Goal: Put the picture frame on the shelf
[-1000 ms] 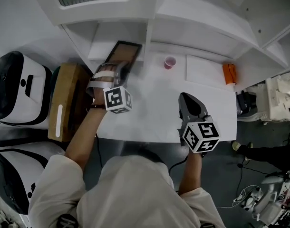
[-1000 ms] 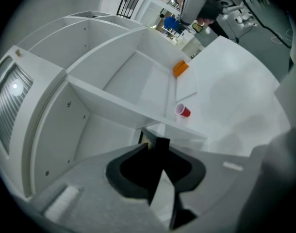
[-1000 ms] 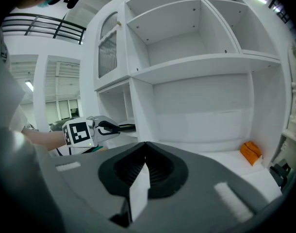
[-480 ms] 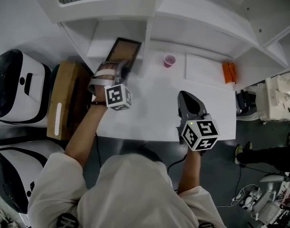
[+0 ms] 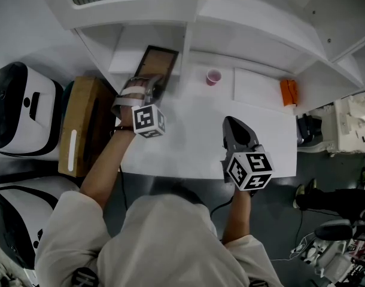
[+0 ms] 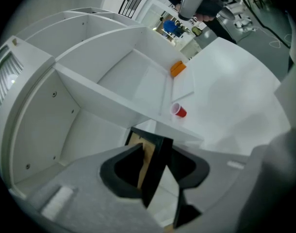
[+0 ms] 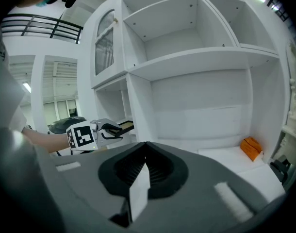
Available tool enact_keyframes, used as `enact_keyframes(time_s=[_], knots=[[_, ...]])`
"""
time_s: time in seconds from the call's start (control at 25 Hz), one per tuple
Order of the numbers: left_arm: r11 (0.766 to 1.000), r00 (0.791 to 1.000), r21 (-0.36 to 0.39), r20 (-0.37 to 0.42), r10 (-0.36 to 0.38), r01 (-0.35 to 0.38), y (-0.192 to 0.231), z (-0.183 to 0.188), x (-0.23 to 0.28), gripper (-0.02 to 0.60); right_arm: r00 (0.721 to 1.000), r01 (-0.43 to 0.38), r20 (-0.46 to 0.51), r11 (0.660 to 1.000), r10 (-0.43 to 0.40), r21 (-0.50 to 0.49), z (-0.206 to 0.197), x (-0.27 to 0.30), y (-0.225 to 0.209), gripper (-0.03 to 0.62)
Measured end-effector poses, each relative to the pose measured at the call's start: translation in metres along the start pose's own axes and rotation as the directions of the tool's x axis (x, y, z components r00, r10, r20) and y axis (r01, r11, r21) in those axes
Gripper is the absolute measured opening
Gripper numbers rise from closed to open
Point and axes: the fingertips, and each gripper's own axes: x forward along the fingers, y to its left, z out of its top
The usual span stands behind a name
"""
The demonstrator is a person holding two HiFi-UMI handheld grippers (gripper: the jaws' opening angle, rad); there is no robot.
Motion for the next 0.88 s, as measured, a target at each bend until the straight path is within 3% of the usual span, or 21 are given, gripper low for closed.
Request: enact_keyframes(time_s=[0.24,0.88], knots=[[0.999,0.999,-0.029,0.013,-0.029,0.030,0.000,0.002,0.006,0.160,1.000,0.003,0.003,1.000,-0.003,0.000,0.004,0.004,0.000,0.006],[0.997,0.997,-0.003,0.015,-0.074,0.074,0.005,0.001,0.019,0.189,1.000,0.018,0.002,1.000,-0.018,0.002,0.005,0.005,0.002,0.006]])
